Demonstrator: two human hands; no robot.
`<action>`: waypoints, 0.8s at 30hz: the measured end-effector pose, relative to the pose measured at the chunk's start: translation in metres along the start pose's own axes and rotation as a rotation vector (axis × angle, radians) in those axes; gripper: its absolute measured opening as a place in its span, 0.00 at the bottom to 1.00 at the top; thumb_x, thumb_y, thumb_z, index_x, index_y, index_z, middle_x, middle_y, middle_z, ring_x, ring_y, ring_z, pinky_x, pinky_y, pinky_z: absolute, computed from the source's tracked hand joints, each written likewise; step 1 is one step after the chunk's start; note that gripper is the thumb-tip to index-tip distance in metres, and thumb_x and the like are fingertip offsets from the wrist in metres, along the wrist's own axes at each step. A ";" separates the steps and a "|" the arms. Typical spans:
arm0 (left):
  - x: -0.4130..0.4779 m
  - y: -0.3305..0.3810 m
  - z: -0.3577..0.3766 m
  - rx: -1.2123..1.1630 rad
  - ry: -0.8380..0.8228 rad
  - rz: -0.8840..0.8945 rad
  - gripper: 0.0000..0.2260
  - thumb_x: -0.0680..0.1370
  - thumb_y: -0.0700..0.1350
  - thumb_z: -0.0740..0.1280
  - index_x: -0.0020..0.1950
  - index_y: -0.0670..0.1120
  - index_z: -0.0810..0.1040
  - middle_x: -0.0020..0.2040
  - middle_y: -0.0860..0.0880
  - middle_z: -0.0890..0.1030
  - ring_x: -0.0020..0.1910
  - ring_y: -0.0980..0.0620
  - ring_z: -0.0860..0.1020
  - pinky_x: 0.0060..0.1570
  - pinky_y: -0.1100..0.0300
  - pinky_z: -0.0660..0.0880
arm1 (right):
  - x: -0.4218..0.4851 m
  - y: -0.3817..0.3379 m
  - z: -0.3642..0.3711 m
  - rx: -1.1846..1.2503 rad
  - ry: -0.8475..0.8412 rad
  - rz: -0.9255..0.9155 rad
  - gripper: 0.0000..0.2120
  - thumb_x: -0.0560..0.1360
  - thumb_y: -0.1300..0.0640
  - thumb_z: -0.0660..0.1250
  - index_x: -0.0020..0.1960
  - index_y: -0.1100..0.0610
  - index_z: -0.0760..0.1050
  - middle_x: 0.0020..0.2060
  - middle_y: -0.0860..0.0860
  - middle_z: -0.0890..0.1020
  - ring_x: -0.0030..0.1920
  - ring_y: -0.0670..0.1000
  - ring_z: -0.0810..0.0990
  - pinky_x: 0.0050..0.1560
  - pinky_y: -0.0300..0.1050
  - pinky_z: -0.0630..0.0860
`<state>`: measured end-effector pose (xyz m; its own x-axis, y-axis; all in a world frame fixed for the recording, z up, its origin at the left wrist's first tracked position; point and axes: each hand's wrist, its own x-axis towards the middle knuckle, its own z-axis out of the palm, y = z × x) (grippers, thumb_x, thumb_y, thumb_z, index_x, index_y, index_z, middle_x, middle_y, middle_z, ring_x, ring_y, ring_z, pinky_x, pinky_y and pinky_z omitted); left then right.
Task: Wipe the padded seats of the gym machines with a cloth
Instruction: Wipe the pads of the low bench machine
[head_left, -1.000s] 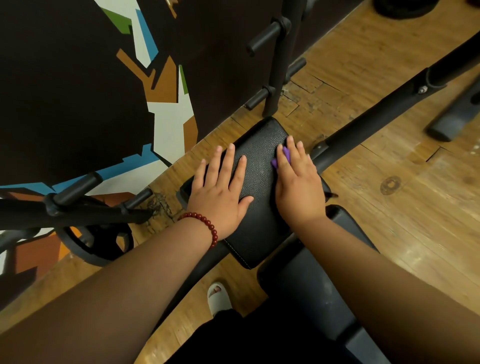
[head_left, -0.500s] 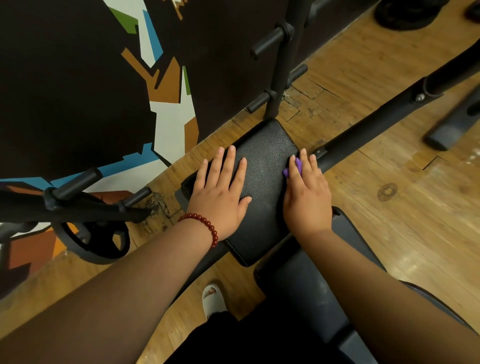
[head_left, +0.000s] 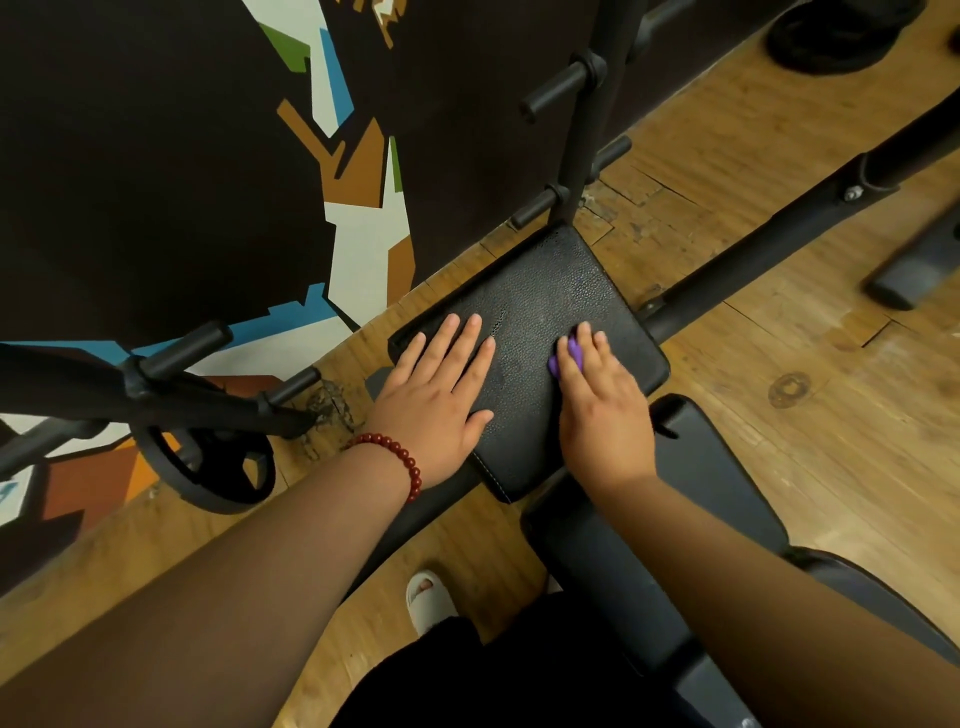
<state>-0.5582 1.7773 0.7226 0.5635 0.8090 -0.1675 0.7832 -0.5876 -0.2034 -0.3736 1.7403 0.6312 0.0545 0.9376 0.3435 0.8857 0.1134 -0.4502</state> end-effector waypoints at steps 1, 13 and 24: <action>-0.001 -0.001 -0.001 -0.005 -0.006 0.004 0.31 0.82 0.57 0.49 0.76 0.48 0.34 0.79 0.47 0.36 0.77 0.48 0.36 0.71 0.53 0.32 | 0.004 0.002 -0.001 -0.016 -0.002 -0.040 0.20 0.79 0.59 0.57 0.69 0.64 0.71 0.69 0.63 0.70 0.69 0.65 0.70 0.67 0.57 0.63; -0.018 -0.033 -0.007 -0.042 -0.020 -0.001 0.29 0.83 0.55 0.48 0.79 0.45 0.40 0.79 0.48 0.39 0.71 0.56 0.32 0.69 0.59 0.33 | -0.011 -0.061 0.010 0.035 -0.037 -0.189 0.22 0.73 0.66 0.69 0.67 0.63 0.74 0.67 0.62 0.73 0.67 0.63 0.73 0.66 0.58 0.67; -0.026 -0.060 -0.003 -0.137 0.018 0.098 0.25 0.84 0.48 0.51 0.80 0.47 0.48 0.80 0.50 0.44 0.78 0.54 0.42 0.70 0.60 0.38 | -0.024 -0.072 0.014 0.021 -0.031 -0.299 0.21 0.76 0.63 0.59 0.68 0.63 0.73 0.68 0.62 0.72 0.68 0.63 0.72 0.68 0.58 0.66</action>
<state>-0.6190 1.7919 0.7422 0.6429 0.7485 -0.1623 0.7519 -0.6572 -0.0528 -0.4454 1.7139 0.6442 -0.2213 0.8712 0.4382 0.8505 0.3922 -0.3504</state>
